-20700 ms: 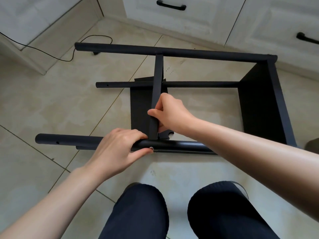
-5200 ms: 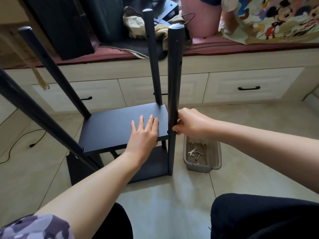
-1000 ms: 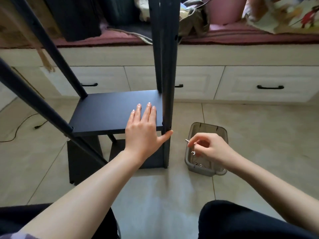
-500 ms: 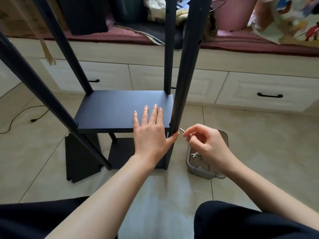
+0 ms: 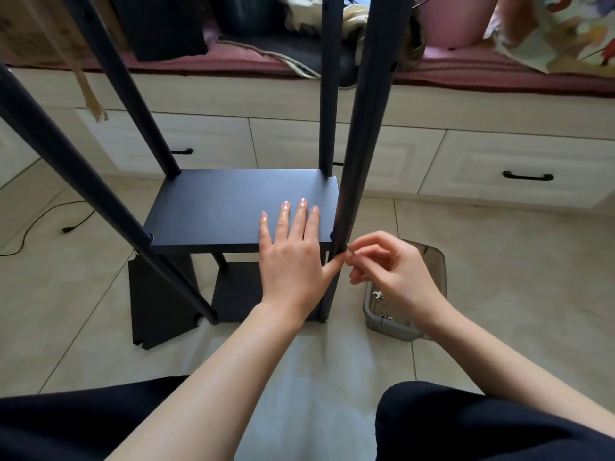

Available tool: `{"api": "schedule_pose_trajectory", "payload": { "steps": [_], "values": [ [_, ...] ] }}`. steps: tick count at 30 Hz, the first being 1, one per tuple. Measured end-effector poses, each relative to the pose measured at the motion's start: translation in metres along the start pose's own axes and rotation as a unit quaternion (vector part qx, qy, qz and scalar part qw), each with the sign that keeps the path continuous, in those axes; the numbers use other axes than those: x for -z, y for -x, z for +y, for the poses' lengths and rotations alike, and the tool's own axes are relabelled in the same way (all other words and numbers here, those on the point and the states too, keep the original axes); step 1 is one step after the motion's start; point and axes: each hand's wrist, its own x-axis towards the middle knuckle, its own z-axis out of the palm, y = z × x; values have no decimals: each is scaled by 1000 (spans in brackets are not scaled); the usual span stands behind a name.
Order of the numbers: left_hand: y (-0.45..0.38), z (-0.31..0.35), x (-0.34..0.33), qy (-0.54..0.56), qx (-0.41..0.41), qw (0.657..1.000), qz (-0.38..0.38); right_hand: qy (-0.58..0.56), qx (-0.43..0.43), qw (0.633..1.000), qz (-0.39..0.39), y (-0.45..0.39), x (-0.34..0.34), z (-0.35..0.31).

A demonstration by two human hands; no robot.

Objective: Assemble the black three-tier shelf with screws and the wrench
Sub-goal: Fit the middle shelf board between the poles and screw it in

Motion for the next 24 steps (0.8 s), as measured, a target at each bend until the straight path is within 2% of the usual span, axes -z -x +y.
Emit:
{"api": "schedule_pose_trajectory", "payload": {
  "steps": [2,5,8,11,13,15,17,19,21,24],
  "values": [
    [8,0,3,50,-11,998,38,-21,-12,1000,19,-2,1,-2],
    [29,4,-1,148,-14,978,143,-30,-24,999,33,-6,1,-3],
    [56,14,-4,329,27,921,206,-25,-29,999,33,-7,-1,-2],
    [66,21,-3,463,164,853,176,-20,-35,999,31,-8,-2,-2],
    [60,18,-4,547,274,783,111,-24,-37,999,33,-9,-2,-3],
    [48,13,-5,642,342,684,55,-16,-34,999,32,-9,-2,-4],
    [38,10,-6,719,356,596,18,-9,-33,999,32,-9,-2,-5],
    [31,10,-7,768,334,546,-2,-11,-36,999,32,-10,-2,-5],
    [26,11,-9,788,294,541,-20,-21,-39,998,35,-11,-3,-6],
    [20,12,-15,778,259,571,-34,-14,-40,998,37,-13,-2,-6]
  ]
}}
